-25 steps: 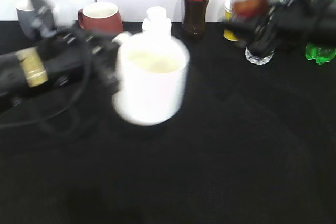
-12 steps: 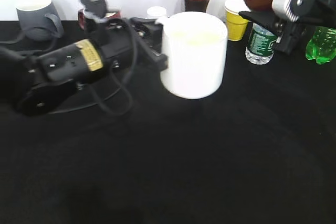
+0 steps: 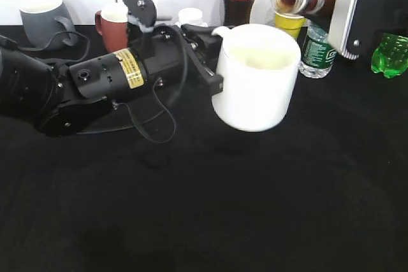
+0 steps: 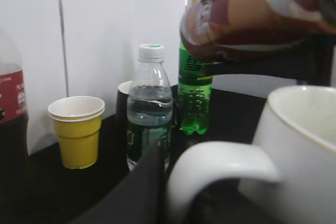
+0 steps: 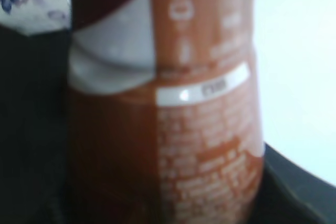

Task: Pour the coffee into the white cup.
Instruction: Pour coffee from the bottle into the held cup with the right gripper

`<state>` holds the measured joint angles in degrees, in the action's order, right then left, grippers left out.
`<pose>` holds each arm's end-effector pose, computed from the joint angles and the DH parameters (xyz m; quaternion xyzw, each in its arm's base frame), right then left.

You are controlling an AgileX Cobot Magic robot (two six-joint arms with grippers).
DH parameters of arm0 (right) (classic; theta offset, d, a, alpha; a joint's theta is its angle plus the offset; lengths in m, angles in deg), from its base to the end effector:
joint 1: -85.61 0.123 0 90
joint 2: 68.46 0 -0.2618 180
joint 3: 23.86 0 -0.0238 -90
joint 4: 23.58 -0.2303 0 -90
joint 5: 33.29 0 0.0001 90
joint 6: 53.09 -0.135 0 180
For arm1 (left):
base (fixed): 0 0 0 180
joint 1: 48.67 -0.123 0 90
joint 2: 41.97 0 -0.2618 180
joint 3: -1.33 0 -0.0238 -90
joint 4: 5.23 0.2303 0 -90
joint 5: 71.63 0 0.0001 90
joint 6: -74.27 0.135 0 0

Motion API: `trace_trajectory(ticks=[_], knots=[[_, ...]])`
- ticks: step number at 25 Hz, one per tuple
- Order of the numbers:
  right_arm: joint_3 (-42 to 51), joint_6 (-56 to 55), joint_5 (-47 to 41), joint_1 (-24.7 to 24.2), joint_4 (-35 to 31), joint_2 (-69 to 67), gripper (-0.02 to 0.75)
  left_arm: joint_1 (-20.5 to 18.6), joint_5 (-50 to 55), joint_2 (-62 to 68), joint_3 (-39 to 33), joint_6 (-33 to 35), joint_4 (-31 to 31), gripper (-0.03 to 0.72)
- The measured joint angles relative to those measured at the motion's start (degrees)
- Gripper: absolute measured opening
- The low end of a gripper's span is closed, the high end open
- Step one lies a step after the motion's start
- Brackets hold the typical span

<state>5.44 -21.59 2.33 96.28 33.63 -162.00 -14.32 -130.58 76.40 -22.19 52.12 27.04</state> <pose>0.3198 0.1274 0.2556 -0.6567 0.3958 -0.2029 0.6090 0.2997 -0.2796 0.1923 0.3394 0.6035 -0.3850 0.6103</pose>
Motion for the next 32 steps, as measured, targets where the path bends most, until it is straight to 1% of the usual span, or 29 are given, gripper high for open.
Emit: trace_trajectory(ticks=[3,7,15,19,32], knots=[[0.0,2.79,-0.18,0.0,-0.23,0.0,0.519,0.0,-0.27,0.0,0.0,-1.59,0.41,0.09],[0.0,5.18,-0.72,0.0,-0.28,0.0,0.519,0.0,-0.34,0.0,0.0,-2.37,2.94,0.091],[0.0,11.15,-2.08,0.0,-1.14,0.0,0.519,0.0,-0.73,0.0,0.0,-2.82,3.3,0.097],[0.0,13.52,-4.77,0.0,-1.25,0.0,0.519,0.0,-0.73,0.0,0.0,-3.01,3.43,0.1],[0.0,16.29,-5.01,0.0,-1.41,0.0,0.519,0.0,-0.62,0.02,0.0,-3.3,3.5,0.111]])
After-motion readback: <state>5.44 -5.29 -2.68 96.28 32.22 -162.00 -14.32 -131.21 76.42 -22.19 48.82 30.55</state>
